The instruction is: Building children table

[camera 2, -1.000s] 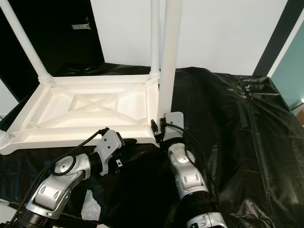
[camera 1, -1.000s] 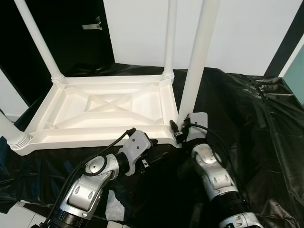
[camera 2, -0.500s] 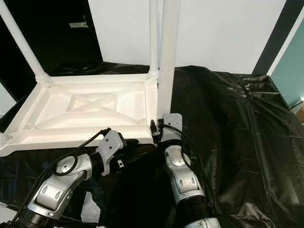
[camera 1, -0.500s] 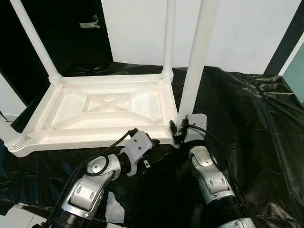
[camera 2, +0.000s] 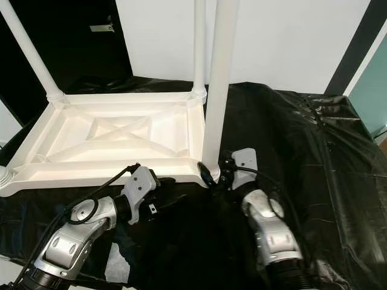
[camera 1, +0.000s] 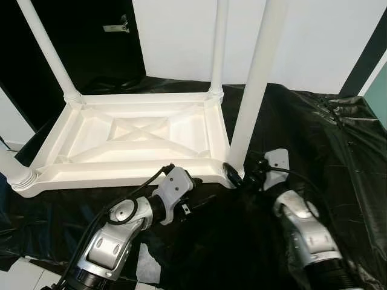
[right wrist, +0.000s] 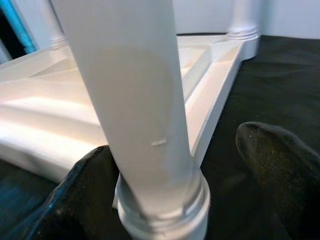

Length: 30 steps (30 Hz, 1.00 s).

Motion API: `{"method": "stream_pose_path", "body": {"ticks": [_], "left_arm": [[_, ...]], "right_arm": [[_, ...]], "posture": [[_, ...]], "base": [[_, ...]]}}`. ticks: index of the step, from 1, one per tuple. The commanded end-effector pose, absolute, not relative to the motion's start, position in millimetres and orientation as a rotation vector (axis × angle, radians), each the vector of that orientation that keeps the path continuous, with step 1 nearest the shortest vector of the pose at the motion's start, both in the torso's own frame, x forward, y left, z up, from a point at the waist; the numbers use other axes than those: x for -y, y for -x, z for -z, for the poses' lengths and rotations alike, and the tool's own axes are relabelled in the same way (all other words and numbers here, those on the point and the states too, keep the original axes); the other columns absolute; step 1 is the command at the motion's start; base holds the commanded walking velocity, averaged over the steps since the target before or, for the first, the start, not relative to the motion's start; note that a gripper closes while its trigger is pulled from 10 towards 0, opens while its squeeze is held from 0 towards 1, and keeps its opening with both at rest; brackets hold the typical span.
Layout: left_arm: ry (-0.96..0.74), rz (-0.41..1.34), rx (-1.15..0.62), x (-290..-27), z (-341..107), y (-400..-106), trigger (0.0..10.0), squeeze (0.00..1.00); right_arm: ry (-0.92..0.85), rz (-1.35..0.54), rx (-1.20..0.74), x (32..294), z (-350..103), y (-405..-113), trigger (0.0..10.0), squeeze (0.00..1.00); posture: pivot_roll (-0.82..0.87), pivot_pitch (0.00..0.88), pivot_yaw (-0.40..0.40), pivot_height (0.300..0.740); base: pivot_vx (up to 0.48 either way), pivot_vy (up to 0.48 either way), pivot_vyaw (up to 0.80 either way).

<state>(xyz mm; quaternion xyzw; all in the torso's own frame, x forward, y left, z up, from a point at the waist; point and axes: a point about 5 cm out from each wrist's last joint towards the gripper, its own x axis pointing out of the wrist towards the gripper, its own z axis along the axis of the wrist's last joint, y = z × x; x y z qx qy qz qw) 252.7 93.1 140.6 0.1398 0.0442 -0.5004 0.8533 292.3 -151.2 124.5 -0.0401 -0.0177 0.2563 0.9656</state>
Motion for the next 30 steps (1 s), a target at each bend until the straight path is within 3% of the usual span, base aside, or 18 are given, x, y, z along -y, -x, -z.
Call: {"method": "stream_pose_path", "body": {"ticks": [1, 5, 20, 21, 25, 26, 30], "left_arm": [[-0.288, 1.018, -0.099, -95.5, -138.3, -253.8, 10.0, 0.0], [-0.29, 1.016, -0.097, -95.8, -138.6, -255.1, 10.0, 0.0], [-0.298, 0.999, -0.092, -98.6, -139.2, -256.2, 10.0, 0.0], [-0.3, 0.999, -0.094, -98.9, -138.8, -255.7, 10.0, 0.0], [-0.3, 1.0, -0.095, -99.1, -138.7, -255.5, 10.0, 0.0], [-0.301, 1.001, -0.095, -99.0, -138.8, -255.5, 10.0, 0.0], [-0.304, 1.005, -0.098, -99.5, -138.5, -253.5, 10.0, 0.0]], "right_arm": [[0.065, -0.538, 0.02, 155.7, -122.2, -293.6, 10.0, 0.0], [0.118, -0.696, -0.017, 154.2, -124.4, -309.3, 10.0, 0.0], [0.23, -0.888, -0.051, 136.4, -130.5, -338.6, 10.0, 0.0], [0.251, -0.904, -0.047, 135.1, -130.8, -341.2, 9.1, 0.0], [0.261, -0.917, -0.045, 134.6, -130.5, -342.0, 9.1, 0.0], [0.257, -0.915, -0.055, 136.0, -128.5, -341.6, 0.0, 0.0], [0.243, -0.9, -0.078, 140.5, -121.5, -338.3, 0.0, 0.0]], "posture": [[0.01, 0.0, -0.031, 0.74], [0.01, 0.0, -0.033, 0.74], [0.04, 0.0, -0.042, 0.74], [0.05, 0.0, -0.043, 0.74], [0.05, 0.0, -0.043, 0.74], [0.05, 0.0, -0.044, 0.74], [0.05, 0.0, -0.04, 0.74]], "base": [[0.0, 0.0, 0.0], [0.0, 0.0, 0.0], [0.0, 0.0, 0.0], [0.0, 0.0, 0.0], [0.0, 0.0, 0.0], [0.0, 0.0, 0.0], [0.0, 0.0, 0.0]]}}
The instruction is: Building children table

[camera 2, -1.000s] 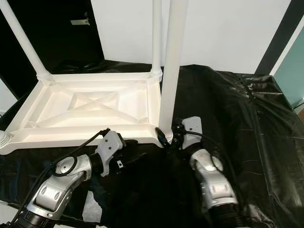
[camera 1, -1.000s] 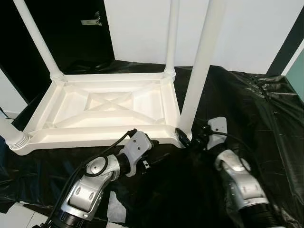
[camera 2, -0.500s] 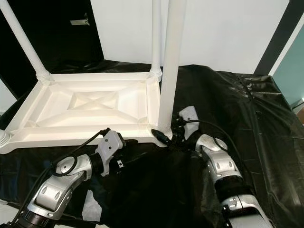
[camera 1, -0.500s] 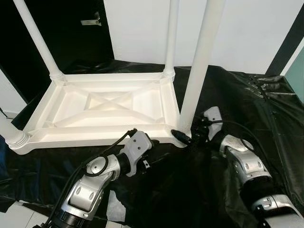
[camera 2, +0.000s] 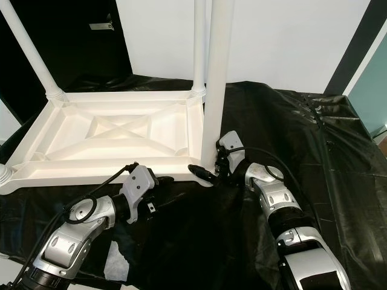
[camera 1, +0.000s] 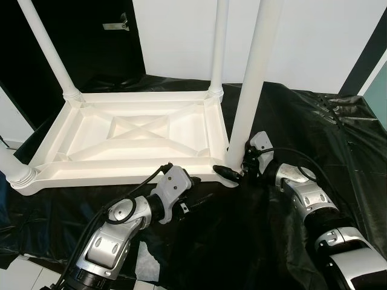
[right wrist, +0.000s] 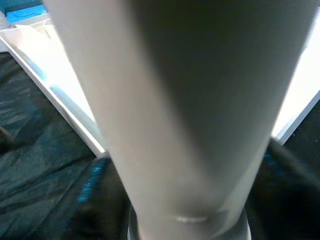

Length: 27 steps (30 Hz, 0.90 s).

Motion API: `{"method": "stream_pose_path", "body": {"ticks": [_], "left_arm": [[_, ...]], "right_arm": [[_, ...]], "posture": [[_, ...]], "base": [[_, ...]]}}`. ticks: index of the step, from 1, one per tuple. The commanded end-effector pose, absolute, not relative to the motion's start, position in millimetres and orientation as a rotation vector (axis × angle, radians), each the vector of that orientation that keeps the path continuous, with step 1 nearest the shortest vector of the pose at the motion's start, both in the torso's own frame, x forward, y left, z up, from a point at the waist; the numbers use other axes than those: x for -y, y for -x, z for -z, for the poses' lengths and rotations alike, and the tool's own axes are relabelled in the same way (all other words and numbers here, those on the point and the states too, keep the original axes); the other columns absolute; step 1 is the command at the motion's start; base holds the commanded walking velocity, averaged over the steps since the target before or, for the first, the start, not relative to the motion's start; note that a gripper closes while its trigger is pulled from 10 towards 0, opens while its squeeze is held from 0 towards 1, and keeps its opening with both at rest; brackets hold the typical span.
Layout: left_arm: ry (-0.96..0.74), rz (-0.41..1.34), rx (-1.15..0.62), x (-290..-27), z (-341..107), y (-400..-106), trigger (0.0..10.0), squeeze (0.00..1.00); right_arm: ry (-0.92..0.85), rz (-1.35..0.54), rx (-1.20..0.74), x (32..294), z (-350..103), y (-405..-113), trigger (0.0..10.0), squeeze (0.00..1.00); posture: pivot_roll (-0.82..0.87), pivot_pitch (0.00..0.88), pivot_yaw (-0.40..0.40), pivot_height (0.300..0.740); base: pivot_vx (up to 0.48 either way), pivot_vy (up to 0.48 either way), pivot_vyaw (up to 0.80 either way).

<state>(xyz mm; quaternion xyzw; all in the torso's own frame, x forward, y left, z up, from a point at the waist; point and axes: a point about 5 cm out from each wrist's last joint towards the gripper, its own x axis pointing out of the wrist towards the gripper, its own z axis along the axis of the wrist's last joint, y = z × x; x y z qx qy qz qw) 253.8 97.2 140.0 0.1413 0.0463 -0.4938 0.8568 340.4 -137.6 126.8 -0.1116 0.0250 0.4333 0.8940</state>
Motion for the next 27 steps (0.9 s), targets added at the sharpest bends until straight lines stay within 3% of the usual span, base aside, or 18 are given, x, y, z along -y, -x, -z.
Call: {"method": "stream_pose_path", "body": {"ticks": [1, 8, 9, 16, 17, 27], "left_arm": [[-0.303, 1.008, -0.101, -99.4, -137.9, -252.8, 10.0, 0.0], [-0.299, 1.021, -0.108, -97.2, -136.3, -250.7, 10.0, 0.0], [-0.299, 1.024, -0.108, -96.7, -136.3, -250.6, 10.0, 0.0], [-0.298, 1.03, -0.109, -95.7, -135.6, -250.5, 10.0, 0.0], [-0.297, 1.033, -0.108, -94.8, -135.4, -250.2, 10.0, 0.0], [-0.299, 1.037, -0.111, -96.6, -134.6, -249.1, 10.0, 0.0]], "right_arm": [[0.237, -0.896, -0.081, 141.3, -119.8, -337.7, 0.0, 0.0], [0.22, -0.817, -0.081, 144.6, -114.1, -336.4, 0.0, 0.0], [0.228, -0.781, -0.088, 145.3, -112.8, -336.8, 10.0, 0.0], [0.258, -0.66, -0.082, 147.5, -109.5, -336.7, 10.0, 0.0], [0.237, -0.554, -0.097, 151.3, -106.1, -337.1, 10.0, 0.0], [0.093, -0.195, -0.147, 140.2, -94.4, -326.5, 10.0, 0.0]], "posture": [[0.04, 0.0, -0.036, 0.74], [0.04, 0.0, -0.033, 0.74], [0.03, 0.0, -0.035, 0.74], [0.03, 0.0, -0.036, 0.74], [0.03, 0.0, -0.039, 0.74], [0.03, 0.0, -0.041, 0.74]], "base": [[0.0, 0.0, 0.0], [0.0, 0.0, 0.0], [0.0, 0.0, 0.0], [0.0, 0.0, 0.0], [0.0, 0.0, 0.0], [0.0, 0.0, 0.0]]}}
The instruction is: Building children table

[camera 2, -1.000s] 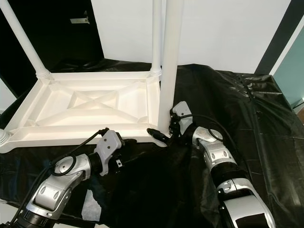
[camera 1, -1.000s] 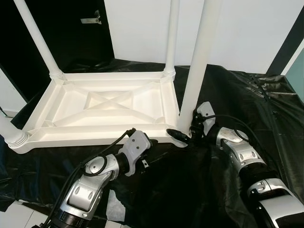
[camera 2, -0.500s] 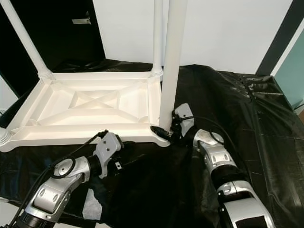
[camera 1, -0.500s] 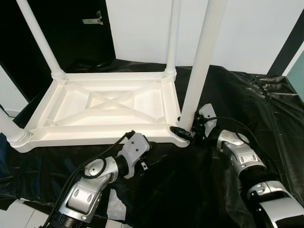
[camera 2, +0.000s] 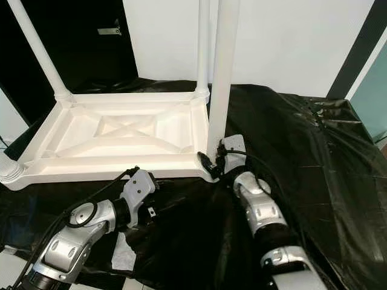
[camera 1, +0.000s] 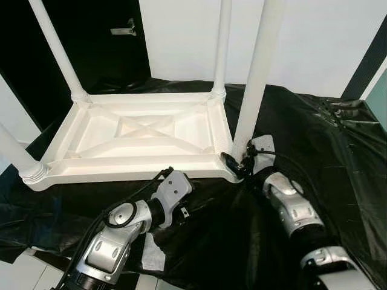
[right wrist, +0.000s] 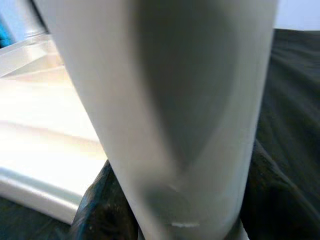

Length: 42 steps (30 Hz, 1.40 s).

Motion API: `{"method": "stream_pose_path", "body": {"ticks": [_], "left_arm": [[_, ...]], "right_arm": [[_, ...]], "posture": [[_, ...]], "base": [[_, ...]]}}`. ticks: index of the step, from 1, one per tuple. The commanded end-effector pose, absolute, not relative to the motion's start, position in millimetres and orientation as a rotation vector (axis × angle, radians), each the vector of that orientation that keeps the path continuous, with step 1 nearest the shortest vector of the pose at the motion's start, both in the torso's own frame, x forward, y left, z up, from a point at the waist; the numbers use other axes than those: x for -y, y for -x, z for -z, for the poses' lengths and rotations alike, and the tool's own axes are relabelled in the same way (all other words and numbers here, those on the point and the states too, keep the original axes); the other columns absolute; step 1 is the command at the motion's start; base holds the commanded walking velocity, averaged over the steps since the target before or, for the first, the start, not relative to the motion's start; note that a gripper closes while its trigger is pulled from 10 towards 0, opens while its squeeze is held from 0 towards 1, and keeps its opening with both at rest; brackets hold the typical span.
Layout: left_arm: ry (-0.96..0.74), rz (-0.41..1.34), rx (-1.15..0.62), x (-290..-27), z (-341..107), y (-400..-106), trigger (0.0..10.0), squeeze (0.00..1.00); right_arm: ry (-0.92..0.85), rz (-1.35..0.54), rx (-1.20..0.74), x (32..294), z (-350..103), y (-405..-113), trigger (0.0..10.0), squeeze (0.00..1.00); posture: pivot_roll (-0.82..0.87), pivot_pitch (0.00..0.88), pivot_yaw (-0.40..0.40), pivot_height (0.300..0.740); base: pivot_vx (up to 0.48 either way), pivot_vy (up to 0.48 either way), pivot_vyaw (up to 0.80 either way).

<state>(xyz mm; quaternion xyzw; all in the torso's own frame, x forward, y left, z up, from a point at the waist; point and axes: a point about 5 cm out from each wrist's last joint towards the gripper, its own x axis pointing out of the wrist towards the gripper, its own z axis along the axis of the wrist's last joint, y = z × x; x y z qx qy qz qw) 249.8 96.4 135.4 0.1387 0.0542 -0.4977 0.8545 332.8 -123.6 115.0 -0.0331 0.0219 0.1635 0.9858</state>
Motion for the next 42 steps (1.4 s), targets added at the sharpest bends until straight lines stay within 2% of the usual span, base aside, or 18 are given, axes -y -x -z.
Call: {"method": "stream_pose_path", "body": {"ticks": [1, 3, 4, 7, 20, 21, 22, 27, 32, 35, 36, 38, 39, 40, 41, 42], "left_arm": [[-0.299, 1.037, -0.111, -96.9, -134.6, -249.4, 10.0, 0.0], [-0.299, 1.037, -0.111, -96.9, -134.6, -249.4, 10.0, 0.0], [-0.299, 1.039, -0.111, -96.1, -134.4, -249.6, 10.0, 0.0], [-0.299, 1.041, -0.11, -95.0, -134.2, -249.7, 10.0, 0.0], [-0.305, 1.032, -0.099, -93.7, -135.8, -253.5, 10.0, 0.0], [-0.304, 1.032, -0.097, -93.1, -135.9, -253.5, 10.0, 0.0], [-0.304, 1.032, -0.096, -92.7, -136.0, -253.6, 10.0, 0.0], [-0.306, 1.027, -0.089, -93.3, -137.7, -254.9, 10.0, 0.0], [-0.307, 1.024, -0.088, -94.8, -138.3, -254.8, 10.0, 0.0], [-0.307, 1.024, -0.09, -95.4, -137.9, -254.5, 10.0, 0.0], [-0.306, 1.03, -0.092, -95.3, -137.7, -254.4, 10.0, 0.0], [-0.306, 1.033, -0.093, -95.1, -137.7, -254.6, 10.0, 0.0], [-0.307, 1.036, -0.092, -95.0, -138.2, -255.3, 10.0, 0.0], [-0.307, 1.036, -0.092, -95.0, -138.2, -255.3, 10.0, 0.0], [-0.309, 1.038, -0.092, -95.1, -138.7, -256.1, 10.0, 0.0], [-0.31, 1.039, -0.091, -95.4, -139.1, -256.8, 10.0, 0.0]], "right_arm": [[0.079, -0.154, -0.147, 136.6, -93.4, -324.0, 10.0, 0.0], [0.079, -0.154, -0.147, 136.6, -93.4, -324.0, 10.0, 0.0], [0.035, -0.053, -0.152, 125.7, -91.4, -318.1, 10.0, 0.0], [-0.008, 0.014, -0.163, 116.9, -91.0, -315.6, 10.0, 0.0], [0.01, -0.005, -0.08, 113.1, -108.1, -316.9, 10.0, 0.0], [0.021, -0.014, -0.067, 111.5, -111.0, -317.3, 10.0, 0.78], [0.029, -0.021, -0.058, 110.5, -113.0, -317.6, 10.0, 1.0], [0.03, -0.109, 0.002, 111.5, -120.3, -314.9, 10.0, 1.0], [0.021, -0.211, 0.038, 124.6, -122.4, -306.6, 10.0, 1.0], [0.028, -0.313, 0.026, 133.5, -119.2, -300.4, 10.0, 1.0], [0.042, -0.403, 0.023, 142.5, -118.3, -296.7, 10.0, 1.0], [0.037, -0.422, 0.016, 145.7, -118.0, -296.7, 10.0, 1.0], [0.051, -0.455, 0.019, 150.0, -119.7, -297.8, 10.0, 0.94], [0.051, -0.455, 0.019, 150.0, -119.7, -297.8, 10.0, 0.94], [0.057, -0.485, 0.018, 153.1, -121.4, -299.4, 10.0, 0.0], [0.069, -0.516, 0.02, 155.2, -123.2, -300.9, 10.0, 0.0]], "posture": [[0.03, 0.0, -0.04, 0.74], [0.03, 0.0, -0.04, 0.74], [0.03, 0.0, -0.044, 0.74], [0.03, 0.0, -0.045, 0.74], [0.04, 0.0, -0.056, 0.74], [0.04, 0.0, -0.057, 0.74], [0.04, 0.0, -0.057, 0.74], [0.04, 0.0, -0.058, 0.74], [0.04, 0.0, -0.055, 0.74], [0.03, 0.0, -0.046, 0.74], [0.02, 0.0, -0.034, 0.74], [0.02, 0.0, -0.034, 0.74], [0.01, 0.0, -0.024, 0.74], [0.01, 0.0, -0.024, 0.74], [0.01, 0.0, -0.016, 0.74], [0.01, 0.0, -0.014, 0.74]], "base": [[0.0, 0.0, 0.0], [0.0, 0.0, 0.0], [0.0, 0.0, 0.0], [0.0, 0.0, 0.0], [0.0, 0.0, 0.0], [0.0, 0.0, 0.0], [0.0, 0.0, 0.0], [0.0, 0.0, 0.0], [0.0, 0.0, 0.0], [0.0, 0.0, 0.0], [0.0, 0.0, 0.0], [0.0, 0.0, 0.0], [0.0, 0.0, 0.0], [0.0, 0.0, 0.0], [0.0, 0.0, 0.0], [0.0, 0.0, 0.0]]}}
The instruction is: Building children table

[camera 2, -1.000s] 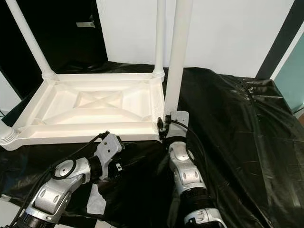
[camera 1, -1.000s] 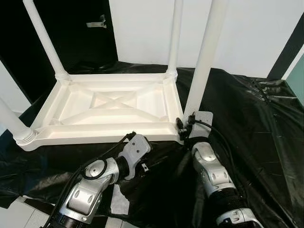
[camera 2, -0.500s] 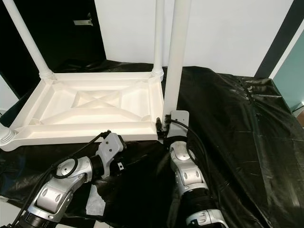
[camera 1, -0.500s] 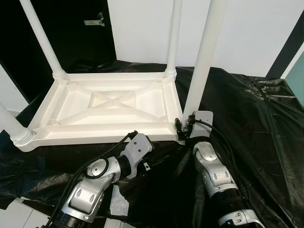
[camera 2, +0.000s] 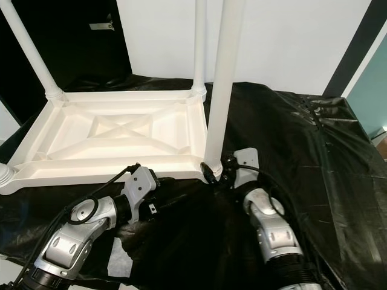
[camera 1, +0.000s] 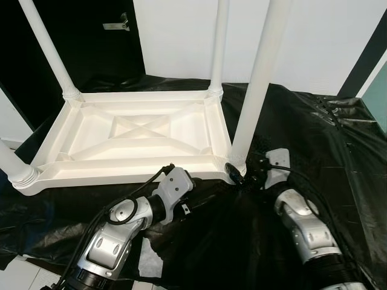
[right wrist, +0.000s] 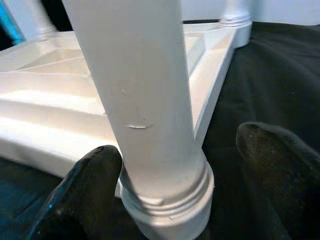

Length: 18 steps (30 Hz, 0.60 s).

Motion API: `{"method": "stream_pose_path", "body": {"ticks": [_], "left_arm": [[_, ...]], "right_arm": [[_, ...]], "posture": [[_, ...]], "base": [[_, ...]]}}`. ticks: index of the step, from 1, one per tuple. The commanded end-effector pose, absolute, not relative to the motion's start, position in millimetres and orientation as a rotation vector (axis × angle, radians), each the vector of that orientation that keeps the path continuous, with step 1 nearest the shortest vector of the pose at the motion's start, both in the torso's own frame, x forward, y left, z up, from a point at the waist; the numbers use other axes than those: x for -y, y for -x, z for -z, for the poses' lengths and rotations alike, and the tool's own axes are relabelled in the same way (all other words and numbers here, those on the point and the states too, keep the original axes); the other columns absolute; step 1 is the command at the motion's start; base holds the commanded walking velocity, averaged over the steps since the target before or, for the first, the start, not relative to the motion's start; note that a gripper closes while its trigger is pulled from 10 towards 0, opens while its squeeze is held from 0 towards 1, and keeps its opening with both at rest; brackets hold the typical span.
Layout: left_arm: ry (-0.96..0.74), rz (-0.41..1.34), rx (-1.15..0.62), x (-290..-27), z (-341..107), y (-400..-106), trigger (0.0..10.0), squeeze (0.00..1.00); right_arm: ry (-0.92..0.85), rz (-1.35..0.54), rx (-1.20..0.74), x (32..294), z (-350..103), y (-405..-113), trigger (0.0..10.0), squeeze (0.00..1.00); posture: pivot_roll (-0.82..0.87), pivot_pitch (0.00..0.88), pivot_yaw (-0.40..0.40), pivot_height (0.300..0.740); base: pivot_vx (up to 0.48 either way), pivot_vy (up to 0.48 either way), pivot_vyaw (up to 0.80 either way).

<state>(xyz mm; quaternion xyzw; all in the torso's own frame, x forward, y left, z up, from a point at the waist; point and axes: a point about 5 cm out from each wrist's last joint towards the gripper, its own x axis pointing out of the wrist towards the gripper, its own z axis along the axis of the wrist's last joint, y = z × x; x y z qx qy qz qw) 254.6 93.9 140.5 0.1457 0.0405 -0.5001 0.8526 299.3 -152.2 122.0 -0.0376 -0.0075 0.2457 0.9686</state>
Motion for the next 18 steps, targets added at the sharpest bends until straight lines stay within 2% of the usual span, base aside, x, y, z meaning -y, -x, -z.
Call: {"method": "stream_pose_path", "body": {"ticks": [1, 3, 7, 10, 15, 16, 18], "left_arm": [[-0.31, 1.039, -0.091, -95.4, -139.1, -256.8, 10.0, 0.0], [-0.317, 1.042, -0.089, -95.8, -140.5, -260.3, 10.0, 0.0], [-0.318, 1.045, -0.085, -95.2, -141.8, -261.6, 10.0, 0.0], [-0.322, 1.043, -0.081, -95.5, -142.3, -262.4, 10.0, 0.0], [-0.325, 1.037, -0.08, -96.2, -142.8, -263.3, 10.0, 0.0], [-0.326, 1.037, -0.079, -96.1, -142.8, -263.3, 10.0, 0.0], [-0.326, 1.036, -0.079, -96.0, -142.7, -263.3, 10.0, 0.0]], "right_arm": [[0.069, -0.516, 0.02, 155.2, -123.2, -300.9, 10.0, 0.0], [0.104, -0.61, 0.011, 159.4, -130.2, -313.6, 10.0, 0.0], [0.138, -0.686, -0.003, 157.2, -132.3, -319.3, 10.0, 0.0], [0.206, -0.797, -0.044, 148.1, -132.5, -330.5, 10.0, 0.0], [0.27, -0.839, -0.067, 145.6, -131.4, -338.8, 10.0, 0.0], [0.278, -0.849, -0.072, 146.0, -131.2, -340.7, 9.4, 0.0], [0.285, -0.858, -0.079, 146.4, -131.0, -342.2, 9.4, 0.0]], "posture": [[0.01, 0.0, -0.014, 0.74], [0.0, 0.0, -0.004, 0.74], [0.01, 0.0, -0.002, 0.74], [0.02, 0.0, -0.005, 0.74], [0.03, 0.0, -0.008, 0.74], [0.04, 0.0, -0.011, 0.74], [0.04, 0.0, -0.012, 0.74]], "base": [[0.0, 0.0, 0.0], [0.0, 0.0, 0.0], [0.0, 0.0, 0.0], [0.0, 0.0, 0.0], [0.0, 0.0, 0.0], [0.0, 0.0, 0.0], [0.0, 0.0, 0.0]]}}
